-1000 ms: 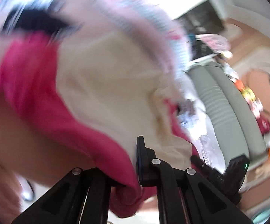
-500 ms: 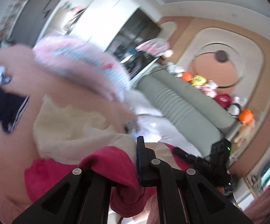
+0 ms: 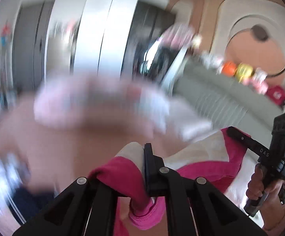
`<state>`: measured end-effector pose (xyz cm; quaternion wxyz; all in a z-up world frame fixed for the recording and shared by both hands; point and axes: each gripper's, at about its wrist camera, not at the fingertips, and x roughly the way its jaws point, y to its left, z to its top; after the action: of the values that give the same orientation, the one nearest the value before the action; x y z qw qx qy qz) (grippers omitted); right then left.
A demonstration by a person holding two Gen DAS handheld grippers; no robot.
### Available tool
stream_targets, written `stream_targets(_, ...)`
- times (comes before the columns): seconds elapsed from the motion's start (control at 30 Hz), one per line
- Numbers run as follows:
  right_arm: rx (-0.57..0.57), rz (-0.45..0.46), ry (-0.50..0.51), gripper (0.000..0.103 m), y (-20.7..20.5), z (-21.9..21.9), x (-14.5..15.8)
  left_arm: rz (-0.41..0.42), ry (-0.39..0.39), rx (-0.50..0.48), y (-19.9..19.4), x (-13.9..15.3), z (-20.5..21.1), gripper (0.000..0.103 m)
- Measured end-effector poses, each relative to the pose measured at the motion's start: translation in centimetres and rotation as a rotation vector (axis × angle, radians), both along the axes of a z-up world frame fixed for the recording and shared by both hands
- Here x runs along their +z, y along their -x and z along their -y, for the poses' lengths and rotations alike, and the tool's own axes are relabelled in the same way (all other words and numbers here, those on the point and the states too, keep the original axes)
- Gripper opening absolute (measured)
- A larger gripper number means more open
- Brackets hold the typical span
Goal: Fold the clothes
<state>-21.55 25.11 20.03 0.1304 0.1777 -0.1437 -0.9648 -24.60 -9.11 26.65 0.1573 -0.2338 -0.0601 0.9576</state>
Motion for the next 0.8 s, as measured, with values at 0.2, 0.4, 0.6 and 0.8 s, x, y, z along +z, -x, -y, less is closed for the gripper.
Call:
stream_targets(0.2, 0.005, -0.309, -0.010, 0.006, -6.5, -1.0, 16.0, -0.268, 0.184, 0.027, -7.0, 13.1, -1.6, 0.006)
stream_targets(0.4, 0.026, -0.187, -0.022, 0.006, -10.1, 0.0, 9.0, -0.057, 0.157, -0.029, -9.1, 2.9, -0.9, 0.006)
stream_targets(0.6, -0.017, 0.254, 0.052, 0.006, -11.0, -0.3, -15.6, 0.468, 0.043, -0.019, -8.2, -22.3, -0.1, 0.006)
stream_targets(0.8, -0.098, 0.725, 0.022, 0.006, -11.3, -1.2, -37.4, 0.852, 0.006, 0.056, -9.4, -43.5, -0.9, 0.006)
